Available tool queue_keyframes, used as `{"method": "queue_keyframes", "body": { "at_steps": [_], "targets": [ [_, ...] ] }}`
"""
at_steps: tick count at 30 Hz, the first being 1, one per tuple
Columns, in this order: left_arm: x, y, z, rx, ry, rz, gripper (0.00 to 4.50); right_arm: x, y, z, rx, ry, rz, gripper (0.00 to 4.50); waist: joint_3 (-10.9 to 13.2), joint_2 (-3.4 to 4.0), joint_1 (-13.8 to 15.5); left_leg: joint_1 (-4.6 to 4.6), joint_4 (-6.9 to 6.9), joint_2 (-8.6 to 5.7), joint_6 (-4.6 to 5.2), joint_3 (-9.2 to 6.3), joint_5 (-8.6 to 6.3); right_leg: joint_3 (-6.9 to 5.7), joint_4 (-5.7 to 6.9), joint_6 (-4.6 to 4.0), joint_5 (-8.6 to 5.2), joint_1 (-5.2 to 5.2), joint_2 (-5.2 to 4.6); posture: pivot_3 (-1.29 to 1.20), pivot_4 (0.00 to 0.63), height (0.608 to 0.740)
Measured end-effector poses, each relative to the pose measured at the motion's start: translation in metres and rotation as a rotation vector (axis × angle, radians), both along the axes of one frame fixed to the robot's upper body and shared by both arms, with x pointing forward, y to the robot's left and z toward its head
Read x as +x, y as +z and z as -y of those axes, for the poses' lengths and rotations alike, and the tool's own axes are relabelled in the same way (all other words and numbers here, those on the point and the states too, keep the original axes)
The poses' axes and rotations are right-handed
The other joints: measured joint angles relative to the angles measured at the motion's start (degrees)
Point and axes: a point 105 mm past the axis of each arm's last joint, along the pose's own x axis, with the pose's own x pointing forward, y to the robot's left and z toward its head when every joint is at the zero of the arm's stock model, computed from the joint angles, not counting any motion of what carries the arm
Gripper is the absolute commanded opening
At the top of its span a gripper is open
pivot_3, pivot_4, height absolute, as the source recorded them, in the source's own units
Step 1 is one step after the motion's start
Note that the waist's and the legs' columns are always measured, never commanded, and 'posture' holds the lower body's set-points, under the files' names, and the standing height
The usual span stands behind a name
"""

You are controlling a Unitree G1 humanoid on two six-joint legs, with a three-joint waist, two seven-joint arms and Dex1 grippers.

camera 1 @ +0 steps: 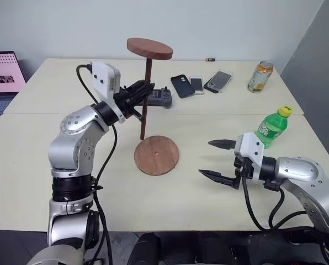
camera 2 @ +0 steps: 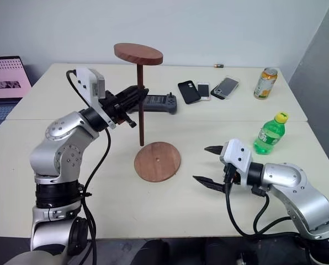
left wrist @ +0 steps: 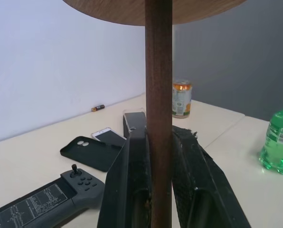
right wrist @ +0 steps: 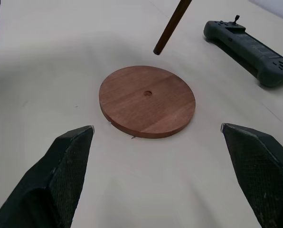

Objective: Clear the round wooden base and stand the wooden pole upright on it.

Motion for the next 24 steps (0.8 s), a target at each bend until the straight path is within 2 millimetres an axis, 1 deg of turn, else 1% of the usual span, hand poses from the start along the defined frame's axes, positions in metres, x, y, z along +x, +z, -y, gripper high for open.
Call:
{"method": "queue_keyframes", "body": {
  "at_steps": [2,6,11,15,18,24],
  "targets": [
    [-0.007,-0.001,0.0,-0.006,-0.018,0.044,0.26,-0.001,-0.001,-0.002,0.005,-0.01,0.007,4.5,0.0,0.0,0.0,0.01,-0.01,0.0,-0.03,0.03,0.02,0.02,-0.02,0.0,0.0,0.0,0.0,0.0,0.15,0.74],
    [-0.016,-0.006,0.001,-0.071,-0.041,0.07,0.26,-0.001,-0.005,-0.007,0.001,-0.022,0.016,4.5,0.0,0.0,0.1,0.02,0.0,0.0,-0.04,0.02,0.02,0.01,-0.02,0.0,0.0,0.02,0.0,0.0,0.15,0.74],
    [-0.017,-0.008,0.006,-0.141,-0.051,0.078,0.26,0.003,-0.01,-0.01,-0.02,-0.041,0.028,4.5,0.0,-0.01,0.1,0.02,0.0,-0.02,-0.03,0.03,0.02,0.01,-0.03,0.01,0.0,0.04,0.0,0.0,0.15,0.74],
    [-0.019,-0.016,0.008,-0.142,-0.053,0.066,0.26,0.003,-0.011,-0.012,-0.023,-0.034,0.036,4.5,0.0,-0.01,0.0,0.02,-0.01,-0.01,-0.01,0.02,0.0,0.01,-0.03,0.01,0.0,0.04,0.01,0.0,0.15,0.74],
    [-0.019,-0.017,0.009,-0.144,-0.052,0.069,0.26,0.004,-0.011,-0.012,-0.027,-0.04,0.049,4.5,0.0,-0.01,0.1,0.02,0.0,-0.02,0.03,0.01,-0.02,0.0,-0.03,0.01,0.0,0.04,0.0,0.0,0.15,0.74],
    [-0.021,-0.02,0.024,-0.163,-0.091,0.077,0.26,0.005,-0.018,-0.011,-0.041,-0.058,-0.004,4.5,0.0,-0.01,0.1,0.02,0.0,-0.02,0.04,0.01,-0.02,0.0,-0.04,0.01,0.0,0.05,0.01,0.0,0.15,0.74]
  ]
}}
